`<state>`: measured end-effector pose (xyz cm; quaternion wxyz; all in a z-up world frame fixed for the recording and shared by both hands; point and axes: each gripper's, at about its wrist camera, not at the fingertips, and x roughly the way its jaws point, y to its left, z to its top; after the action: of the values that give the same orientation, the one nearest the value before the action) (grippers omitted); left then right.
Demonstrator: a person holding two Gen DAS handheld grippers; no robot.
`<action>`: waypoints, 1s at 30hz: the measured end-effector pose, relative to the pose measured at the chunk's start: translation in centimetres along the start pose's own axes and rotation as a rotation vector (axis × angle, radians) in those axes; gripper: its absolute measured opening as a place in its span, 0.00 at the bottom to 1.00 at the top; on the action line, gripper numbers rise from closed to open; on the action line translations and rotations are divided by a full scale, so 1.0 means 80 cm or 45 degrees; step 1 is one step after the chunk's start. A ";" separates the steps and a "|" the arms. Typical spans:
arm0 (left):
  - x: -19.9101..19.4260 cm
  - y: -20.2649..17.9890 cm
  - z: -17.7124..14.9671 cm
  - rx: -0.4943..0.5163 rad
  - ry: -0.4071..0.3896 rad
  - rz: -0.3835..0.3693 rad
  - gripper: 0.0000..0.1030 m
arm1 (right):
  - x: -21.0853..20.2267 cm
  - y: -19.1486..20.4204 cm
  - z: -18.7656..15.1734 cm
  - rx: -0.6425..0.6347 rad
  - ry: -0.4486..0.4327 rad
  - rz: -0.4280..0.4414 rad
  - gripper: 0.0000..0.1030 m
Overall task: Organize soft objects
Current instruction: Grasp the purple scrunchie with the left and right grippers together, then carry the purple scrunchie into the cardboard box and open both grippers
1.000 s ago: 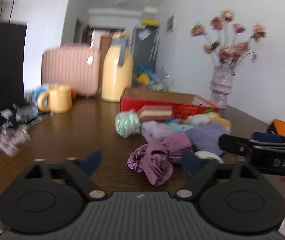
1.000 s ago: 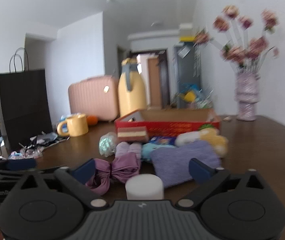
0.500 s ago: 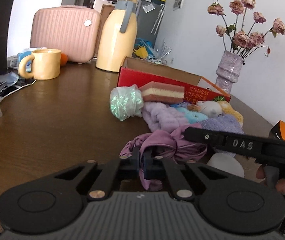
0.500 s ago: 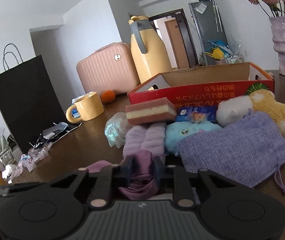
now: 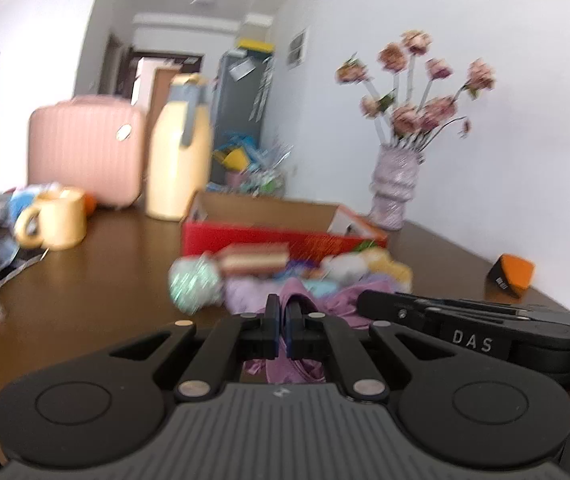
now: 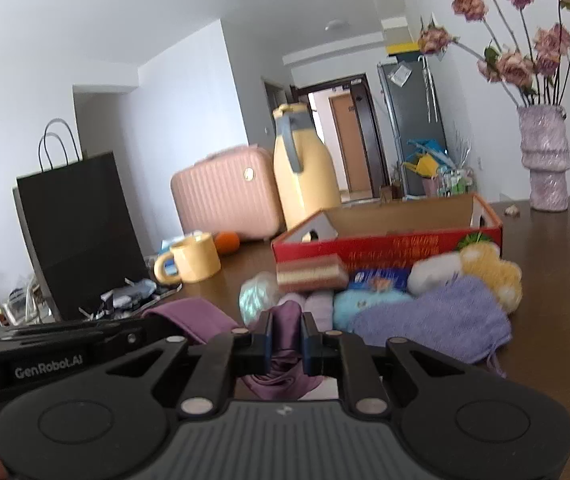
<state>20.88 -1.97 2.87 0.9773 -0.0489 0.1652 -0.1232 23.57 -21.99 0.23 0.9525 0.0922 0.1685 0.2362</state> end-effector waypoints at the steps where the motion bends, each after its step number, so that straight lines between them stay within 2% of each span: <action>1: 0.004 -0.002 0.007 0.011 -0.013 -0.011 0.03 | -0.001 -0.002 0.008 -0.003 -0.016 -0.004 0.13; 6: 0.061 0.005 0.077 0.037 -0.083 -0.096 0.03 | 0.028 -0.034 0.074 0.064 -0.050 0.046 0.12; 9: 0.123 0.022 0.137 0.023 -0.058 -0.135 0.03 | 0.077 -0.051 0.131 0.024 -0.068 0.023 0.12; 12: 0.201 0.040 0.187 0.060 -0.024 -0.125 0.03 | 0.154 -0.076 0.189 0.040 -0.029 0.006 0.12; 14: 0.269 0.060 0.219 0.053 0.052 -0.111 0.03 | 0.219 -0.100 0.227 0.081 0.044 -0.007 0.12; 17: 0.363 0.089 0.243 0.024 0.162 -0.083 0.03 | 0.323 -0.136 0.263 0.144 0.180 -0.061 0.12; 19: 0.429 0.108 0.245 -0.013 0.271 -0.019 0.03 | 0.384 -0.162 0.271 0.243 0.290 -0.065 0.12; 22: 0.504 0.127 0.235 0.002 0.393 0.070 0.03 | 0.466 -0.196 0.262 0.384 0.435 -0.087 0.12; 25: 0.554 0.141 0.222 -0.021 0.507 0.064 0.06 | 0.517 -0.210 0.246 0.403 0.513 -0.139 0.13; 28: 0.575 0.147 0.213 -0.001 0.565 0.112 0.09 | 0.548 -0.221 0.234 0.431 0.573 -0.191 0.23; 29: 0.573 0.149 0.211 -0.017 0.565 0.107 0.11 | 0.552 -0.224 0.230 0.453 0.581 -0.201 0.34; 30: 0.571 0.152 0.212 -0.030 0.560 0.094 0.18 | 0.552 -0.223 0.226 0.467 0.577 -0.193 0.46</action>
<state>71.09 -1.08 2.95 0.9210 -0.0261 0.3773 -0.0931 74.38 -18.02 0.19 0.8730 0.1948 0.4231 0.1444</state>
